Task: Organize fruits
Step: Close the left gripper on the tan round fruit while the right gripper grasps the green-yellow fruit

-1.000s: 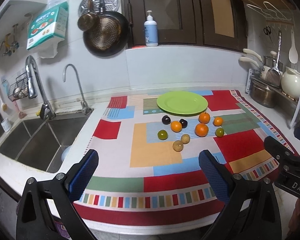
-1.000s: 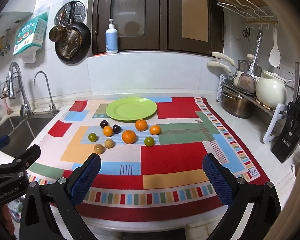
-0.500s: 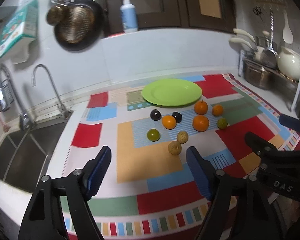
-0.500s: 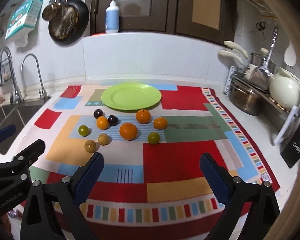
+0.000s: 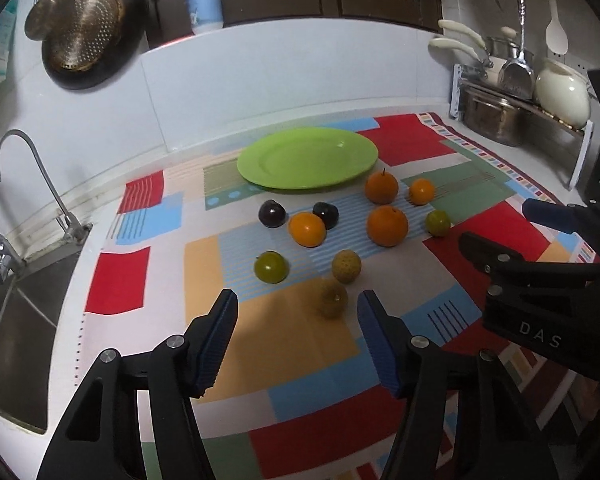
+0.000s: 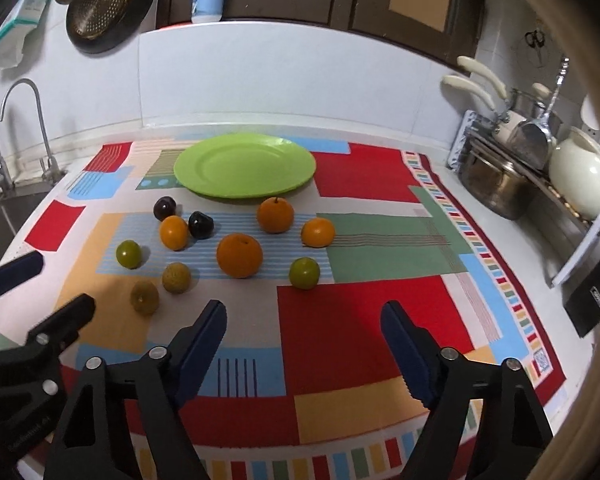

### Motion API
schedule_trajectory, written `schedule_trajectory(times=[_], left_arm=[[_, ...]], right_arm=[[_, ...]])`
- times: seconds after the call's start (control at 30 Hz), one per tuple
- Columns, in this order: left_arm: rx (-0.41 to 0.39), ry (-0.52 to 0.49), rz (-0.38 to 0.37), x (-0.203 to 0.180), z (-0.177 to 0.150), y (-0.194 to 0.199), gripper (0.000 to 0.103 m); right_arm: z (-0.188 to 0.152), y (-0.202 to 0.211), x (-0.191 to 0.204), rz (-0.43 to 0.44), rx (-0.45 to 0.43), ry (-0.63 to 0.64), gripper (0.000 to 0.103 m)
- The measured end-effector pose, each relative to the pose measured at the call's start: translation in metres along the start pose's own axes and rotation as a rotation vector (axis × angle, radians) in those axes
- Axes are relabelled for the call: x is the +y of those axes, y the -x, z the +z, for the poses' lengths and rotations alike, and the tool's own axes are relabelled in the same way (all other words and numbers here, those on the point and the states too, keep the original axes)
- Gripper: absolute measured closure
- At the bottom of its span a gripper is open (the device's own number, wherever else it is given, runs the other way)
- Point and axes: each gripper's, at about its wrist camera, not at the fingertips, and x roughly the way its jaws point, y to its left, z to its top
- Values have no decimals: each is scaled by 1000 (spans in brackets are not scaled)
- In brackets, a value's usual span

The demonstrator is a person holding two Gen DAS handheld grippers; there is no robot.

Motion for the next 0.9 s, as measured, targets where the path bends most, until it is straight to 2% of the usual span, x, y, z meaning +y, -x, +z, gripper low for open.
schedule_trajectory(times=[0.07, 0.17, 0.23, 0.43, 0.57, 0.9], left_arm=[[25, 10, 2, -4, 0, -8, 47], [53, 26, -2, -10, 0, -20, 48], [75, 40, -3, -13, -1, -27, 54], [124, 57, 11, -18, 0, -45, 58], [138, 73, 17, -17, 0, -51, 60], [167, 79, 14, -17, 3, -64, 65]], right_arm=[[1, -8, -1, 9, -1, 2, 26], [3, -21, -4, 35, 20, 6, 31], [2, -30, -8, 41, 31, 9, 33], [3, -53, -17, 67, 79, -14, 43], [6, -65, -18, 96, 98, -25, 47], [16, -85, -19, 100, 124, -39, 60]])
